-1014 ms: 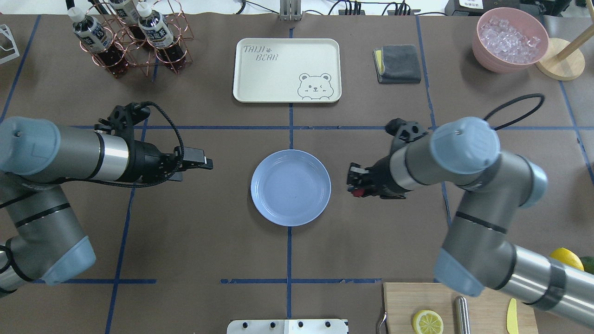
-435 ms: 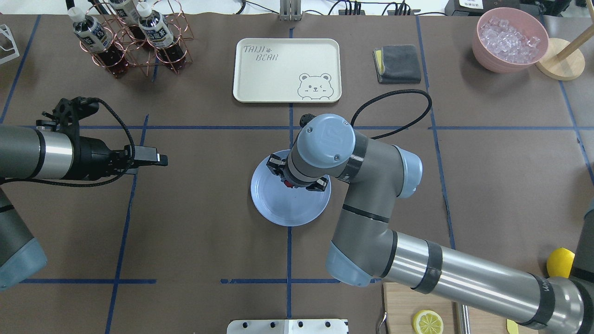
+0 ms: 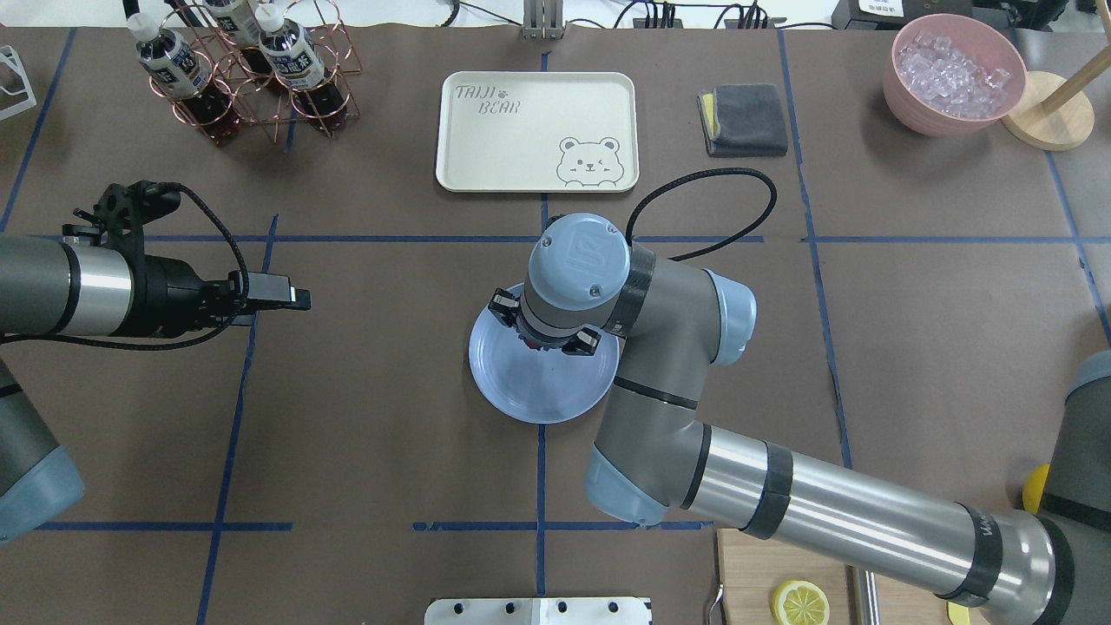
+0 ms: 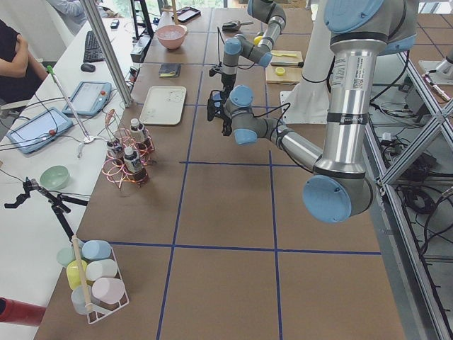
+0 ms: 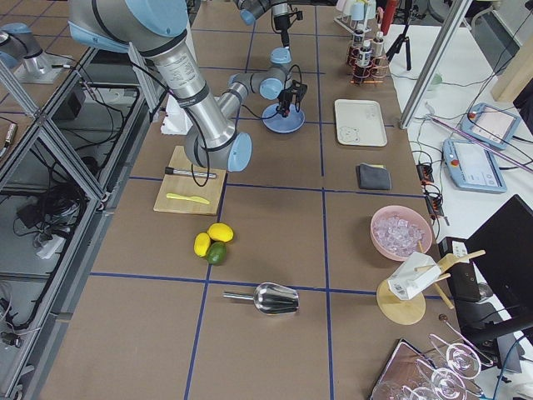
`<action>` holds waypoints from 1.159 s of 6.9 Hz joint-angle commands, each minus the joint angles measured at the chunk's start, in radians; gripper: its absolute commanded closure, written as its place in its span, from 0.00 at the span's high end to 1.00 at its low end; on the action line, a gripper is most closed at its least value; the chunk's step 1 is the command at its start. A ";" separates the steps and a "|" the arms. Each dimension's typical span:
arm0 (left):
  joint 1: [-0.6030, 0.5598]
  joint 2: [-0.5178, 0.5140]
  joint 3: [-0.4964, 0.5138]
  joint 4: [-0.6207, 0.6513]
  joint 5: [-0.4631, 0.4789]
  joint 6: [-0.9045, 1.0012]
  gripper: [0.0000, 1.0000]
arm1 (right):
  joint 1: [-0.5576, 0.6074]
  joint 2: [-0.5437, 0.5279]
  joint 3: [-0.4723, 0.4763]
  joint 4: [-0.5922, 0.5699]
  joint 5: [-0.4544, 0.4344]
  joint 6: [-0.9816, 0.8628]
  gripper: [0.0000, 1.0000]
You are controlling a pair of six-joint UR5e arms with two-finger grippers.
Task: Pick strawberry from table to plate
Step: 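Carry the strawberry over the plate with the right gripper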
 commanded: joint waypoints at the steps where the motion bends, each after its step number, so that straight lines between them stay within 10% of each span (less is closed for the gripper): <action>1: 0.001 -0.002 0.005 0.000 0.001 0.000 0.98 | -0.014 0.002 -0.017 -0.003 -0.011 -0.003 0.00; 8: 0.003 -0.003 0.012 0.000 0.001 -0.002 0.99 | -0.013 -0.006 -0.007 -0.041 -0.010 -0.006 0.00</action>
